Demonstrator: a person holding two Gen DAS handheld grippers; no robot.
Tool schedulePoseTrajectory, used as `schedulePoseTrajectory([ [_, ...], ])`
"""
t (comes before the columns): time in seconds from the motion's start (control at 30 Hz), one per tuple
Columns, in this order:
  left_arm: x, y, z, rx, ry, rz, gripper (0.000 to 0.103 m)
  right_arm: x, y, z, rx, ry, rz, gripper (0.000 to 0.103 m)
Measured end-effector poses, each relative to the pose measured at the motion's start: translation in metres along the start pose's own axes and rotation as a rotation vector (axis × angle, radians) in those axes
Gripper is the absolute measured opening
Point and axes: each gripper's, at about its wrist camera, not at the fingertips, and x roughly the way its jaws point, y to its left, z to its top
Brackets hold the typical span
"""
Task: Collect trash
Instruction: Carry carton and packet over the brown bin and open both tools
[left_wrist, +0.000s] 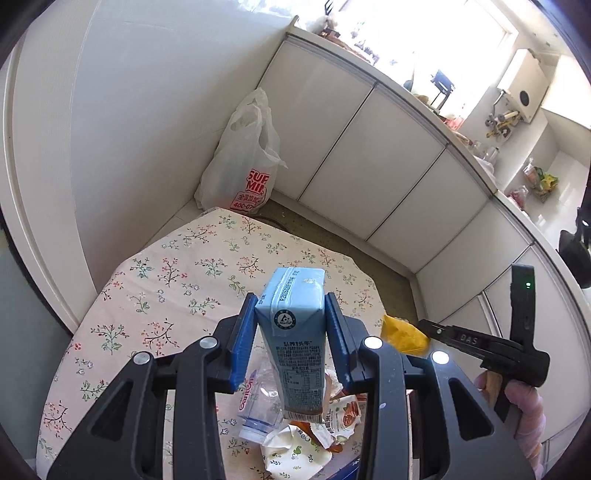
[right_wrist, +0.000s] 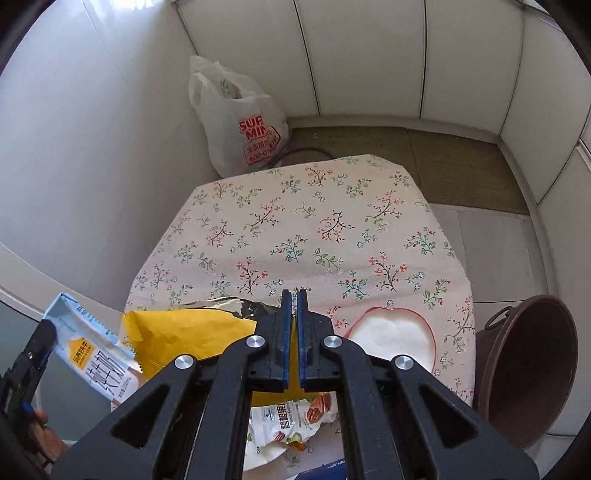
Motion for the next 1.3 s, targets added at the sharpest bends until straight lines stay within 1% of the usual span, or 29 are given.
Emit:
schedulePoseTrajectory([
  [0.2,-0.006,-0.025,-0.011,0.061,-0.007,-0.027,0.037,-0.048,-0.04,-0.026,0.086,-0.107,0.015,0.002],
  [0.37,-0.014,-0.054,-0.023,0.114,-0.029,-0.056,0.037,-0.087,-0.098,-0.055,0.193,-0.201,-0.018,0.002],
  [0.5,-0.014,-0.083,-0.033,0.146,-0.034,-0.087,0.036,-0.114,-0.147,-0.079,0.271,-0.274,-0.101,0.002],
  [0.63,-0.008,-0.12,-0.045,0.16,-0.014,-0.141,0.036,-0.137,-0.192,-0.096,0.35,-0.331,-0.177,0.002],
  [0.73,-0.001,-0.153,-0.055,0.18,0.005,-0.185,0.036,-0.152,-0.223,-0.109,0.4,-0.37,-0.251,0.002],
  [0.83,0.006,-0.19,-0.068,0.22,0.02,-0.22,0.036,-0.161,-0.257,-0.122,0.477,-0.401,-0.32,0.002],
  [1.0,0.014,-0.238,-0.086,0.265,0.044,-0.274,0.036,-0.156,-0.303,-0.134,0.578,-0.412,-0.422,0.002],
  [1.13,0.022,-0.269,-0.097,0.302,0.061,-0.299,0.036,-0.141,-0.325,-0.136,0.619,-0.384,-0.456,0.004],
  [1.23,0.029,-0.288,-0.103,0.319,0.072,-0.312,0.036,-0.136,-0.333,-0.135,0.623,-0.371,-0.474,0.006],
  [1.27,0.031,-0.293,-0.106,0.321,0.077,-0.317,0.036,-0.137,-0.334,-0.135,0.622,-0.371,-0.478,0.009],
  [1.3,0.034,-0.298,-0.107,0.324,0.081,-0.321,0.036,-0.138,-0.335,-0.136,0.622,-0.374,-0.484,0.016],
])
